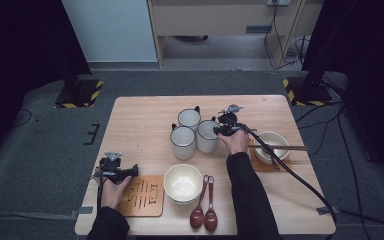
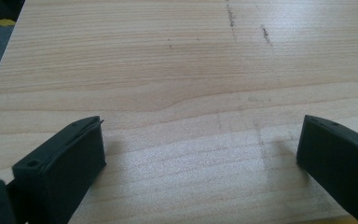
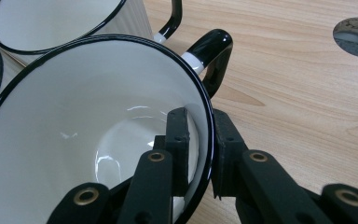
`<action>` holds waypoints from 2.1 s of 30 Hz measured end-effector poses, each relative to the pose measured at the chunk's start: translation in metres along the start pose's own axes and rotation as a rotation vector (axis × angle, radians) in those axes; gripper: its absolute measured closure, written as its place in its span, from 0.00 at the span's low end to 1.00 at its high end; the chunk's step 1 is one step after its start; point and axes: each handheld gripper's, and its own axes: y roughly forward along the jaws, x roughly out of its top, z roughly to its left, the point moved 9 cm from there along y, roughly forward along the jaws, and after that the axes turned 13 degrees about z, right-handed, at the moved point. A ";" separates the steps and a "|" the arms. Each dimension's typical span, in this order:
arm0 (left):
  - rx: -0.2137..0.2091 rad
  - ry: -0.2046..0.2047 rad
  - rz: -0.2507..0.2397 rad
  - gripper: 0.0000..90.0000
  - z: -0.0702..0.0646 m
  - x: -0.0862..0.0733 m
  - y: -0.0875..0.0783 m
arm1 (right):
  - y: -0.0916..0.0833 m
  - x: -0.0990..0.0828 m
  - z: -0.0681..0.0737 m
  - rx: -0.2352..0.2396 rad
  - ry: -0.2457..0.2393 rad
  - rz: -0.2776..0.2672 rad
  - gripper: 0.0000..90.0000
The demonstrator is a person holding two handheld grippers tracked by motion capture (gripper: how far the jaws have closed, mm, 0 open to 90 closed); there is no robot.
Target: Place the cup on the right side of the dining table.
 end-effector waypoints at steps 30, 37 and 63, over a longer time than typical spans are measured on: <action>0.000 0.000 0.000 0.00 0.000 0.000 0.000 | -0.006 -0.007 -0.006 0.019 0.044 -0.010 0.90; 0.000 0.000 0.000 0.00 0.000 0.000 0.000 | -0.016 -0.005 -0.006 0.042 0.056 -0.026 0.90; 0.000 0.000 0.000 0.00 0.000 0.000 0.000 | -0.063 -0.001 -0.046 0.029 0.132 -0.096 0.90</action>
